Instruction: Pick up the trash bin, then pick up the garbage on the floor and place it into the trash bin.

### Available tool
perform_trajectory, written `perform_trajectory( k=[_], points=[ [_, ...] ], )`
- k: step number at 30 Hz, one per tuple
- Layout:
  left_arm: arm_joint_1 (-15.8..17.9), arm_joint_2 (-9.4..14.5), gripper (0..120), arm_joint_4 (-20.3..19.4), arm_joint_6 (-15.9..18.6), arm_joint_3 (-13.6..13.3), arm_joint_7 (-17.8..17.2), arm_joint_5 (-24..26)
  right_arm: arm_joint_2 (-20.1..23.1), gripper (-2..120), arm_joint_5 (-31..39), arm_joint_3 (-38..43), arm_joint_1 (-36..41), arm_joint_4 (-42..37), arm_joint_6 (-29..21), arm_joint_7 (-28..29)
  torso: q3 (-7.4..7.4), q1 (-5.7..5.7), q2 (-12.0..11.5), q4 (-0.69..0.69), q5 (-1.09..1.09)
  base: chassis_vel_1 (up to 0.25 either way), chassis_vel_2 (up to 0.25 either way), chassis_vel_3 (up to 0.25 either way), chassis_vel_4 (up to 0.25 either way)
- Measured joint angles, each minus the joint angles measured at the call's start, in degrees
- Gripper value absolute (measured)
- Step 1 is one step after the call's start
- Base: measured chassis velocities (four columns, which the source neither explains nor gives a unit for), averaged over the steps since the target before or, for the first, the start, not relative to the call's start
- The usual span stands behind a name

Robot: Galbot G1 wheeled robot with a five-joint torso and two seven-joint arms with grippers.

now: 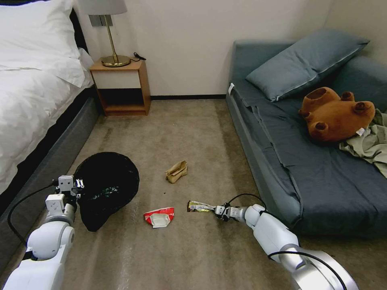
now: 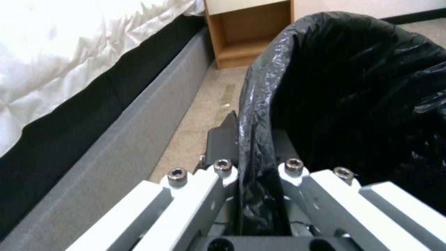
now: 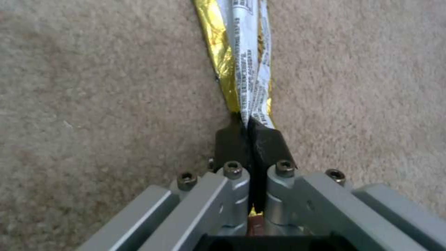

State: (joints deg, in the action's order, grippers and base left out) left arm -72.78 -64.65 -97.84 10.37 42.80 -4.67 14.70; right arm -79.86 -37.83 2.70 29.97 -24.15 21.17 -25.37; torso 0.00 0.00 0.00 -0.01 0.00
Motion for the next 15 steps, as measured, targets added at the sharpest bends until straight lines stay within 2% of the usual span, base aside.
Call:
perform_trajectory(
  k=[8, 15],
  points=[
    [-0.5, 0.1, 4, -0.6, 0.0, -0.1, 0.0, 0.0, 1.5, 0, 2.1, 0.2, 0.4, -5.3, 0.4, -0.7, 0.01, 0.00, 0.0, 0.00, 0.00, 0.000, 0.000, 0.000, 0.000],
    [-1.1, 0.5, 4, -1.8, 0.1, -0.1, -0.1, 0.1, 4.9, 0, 6.9, -2.5, 1.0, -16.9, 0.7, -2.1, 0.00, 0.00, 0.0, 0.00, 0.00, 0.000, 0.000, 0.000, 0.000]
  ],
)
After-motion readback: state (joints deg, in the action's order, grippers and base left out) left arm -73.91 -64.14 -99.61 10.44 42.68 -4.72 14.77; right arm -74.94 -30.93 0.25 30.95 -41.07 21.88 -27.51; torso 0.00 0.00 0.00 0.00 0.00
